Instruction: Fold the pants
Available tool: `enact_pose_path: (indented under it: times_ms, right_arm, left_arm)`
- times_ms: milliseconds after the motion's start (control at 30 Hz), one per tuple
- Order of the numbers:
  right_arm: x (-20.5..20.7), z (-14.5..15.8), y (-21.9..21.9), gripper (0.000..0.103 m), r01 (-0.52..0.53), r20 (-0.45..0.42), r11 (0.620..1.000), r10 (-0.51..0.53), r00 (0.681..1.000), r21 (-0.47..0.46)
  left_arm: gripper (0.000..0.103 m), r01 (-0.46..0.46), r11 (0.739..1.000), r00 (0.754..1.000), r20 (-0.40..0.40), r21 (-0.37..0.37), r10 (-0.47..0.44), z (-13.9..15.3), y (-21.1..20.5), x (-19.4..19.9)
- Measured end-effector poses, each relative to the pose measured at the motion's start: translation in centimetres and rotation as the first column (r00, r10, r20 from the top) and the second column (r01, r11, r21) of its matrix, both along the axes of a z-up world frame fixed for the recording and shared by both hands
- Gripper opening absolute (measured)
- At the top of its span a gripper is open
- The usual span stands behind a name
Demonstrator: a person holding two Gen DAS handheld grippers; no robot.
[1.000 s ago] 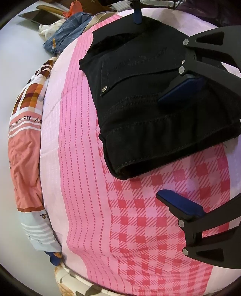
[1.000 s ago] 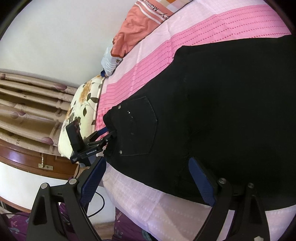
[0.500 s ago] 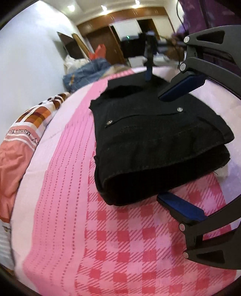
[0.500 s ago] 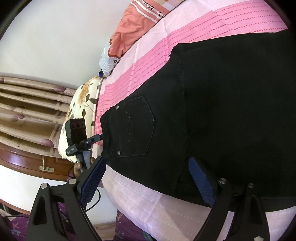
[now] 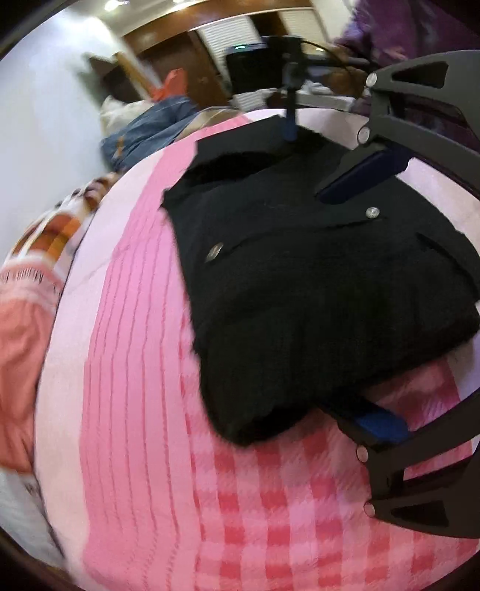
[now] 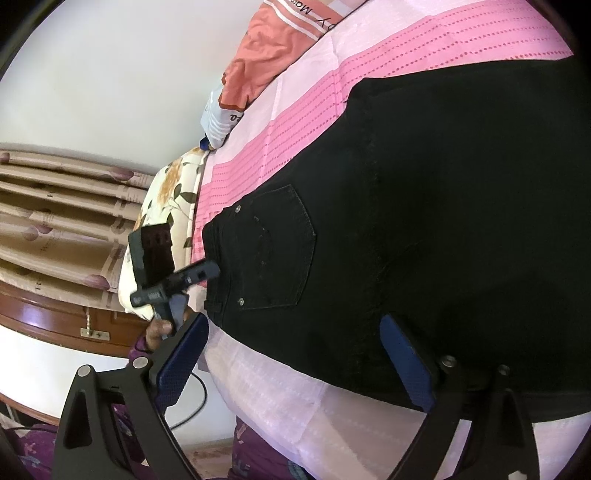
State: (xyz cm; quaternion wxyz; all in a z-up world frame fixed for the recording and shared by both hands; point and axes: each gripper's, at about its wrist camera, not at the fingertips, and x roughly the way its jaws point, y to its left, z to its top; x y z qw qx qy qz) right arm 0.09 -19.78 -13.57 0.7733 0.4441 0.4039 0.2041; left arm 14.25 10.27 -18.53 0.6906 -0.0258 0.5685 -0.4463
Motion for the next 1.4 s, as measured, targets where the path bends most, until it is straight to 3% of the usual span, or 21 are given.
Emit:
enact_pose_path:
  times_ms: [100, 133, 167, 233, 367, 533, 833, 1133, 1400]
  right_arm:
    - [0.1, -0.2, 0.0, 0.094, 0.003, -0.005, 1.000, -0.003, 1.000, 0.009]
    - [0.1, -0.2, 0.0, 0.094, 0.002, -0.003, 1.000, -0.002, 1.000, 0.007]
    - [0.1, -0.2, 0.0, 0.094, 0.000, -0.001, 1.000, 0.000, 1.000, 0.006]
    - [0.0, -0.4, 0.0, 0.094, 0.000, 0.003, 1.000, 0.000, 1.000, 0.006]
    - [-0.1, -0.6, 0.0, 0.094, 0.011, -0.002, 1.000, -0.011, 1.000, 0.018]
    - [-0.2, -0.6, 0.3, 0.095, 0.017, 0.000, 1.000, -0.017, 1.000, 0.020]
    - [-0.1, -0.3, 0.3, 0.096, 0.007, 0.025, 1.000, -0.008, 1.000, 0.030]
    - [0.5, 2.0, 2.4, 0.096, -0.097, 0.152, 0.995, 0.091, 0.984, 0.033]
    - [2.1, 4.0, 5.7, 0.096, -0.227, 0.263, 0.973, 0.208, 0.942, 0.042]
  left_arm:
    - [0.072, -0.001, 1.000, 0.999, 0.039, 0.009, 0.001, 0.1, 0.0, -0.3]
    - [0.047, -0.020, 1.000, 0.999, 0.039, 0.015, 0.020, 0.0, 0.3, 0.0]
    - [0.040, -0.057, 0.998, 0.998, 0.025, 0.016, 0.056, -0.2, 1.0, 0.5]
    - [0.037, -0.079, 0.997, 0.997, -0.018, -0.015, 0.078, -0.6, 1.8, 0.8]
    - [0.035, -0.095, 0.995, 0.995, -0.017, -0.003, 0.095, -0.5, 1.5, 0.6]
    - [0.030, -0.170, 0.982, 0.983, -0.080, -0.077, 0.164, -0.2, 2.3, 0.5]
    - [0.026, -0.209, 0.966, 0.977, -0.076, -0.154, 0.199, 2.9, 1.6, -1.4]
    - [0.025, -0.226, 0.964, 0.971, -0.114, -0.137, 0.212, 6.2, -1.3, -2.6]
    - [0.025, -0.213, 0.971, 0.967, -0.166, -0.111, 0.193, 8.7, -7.5, -4.9]
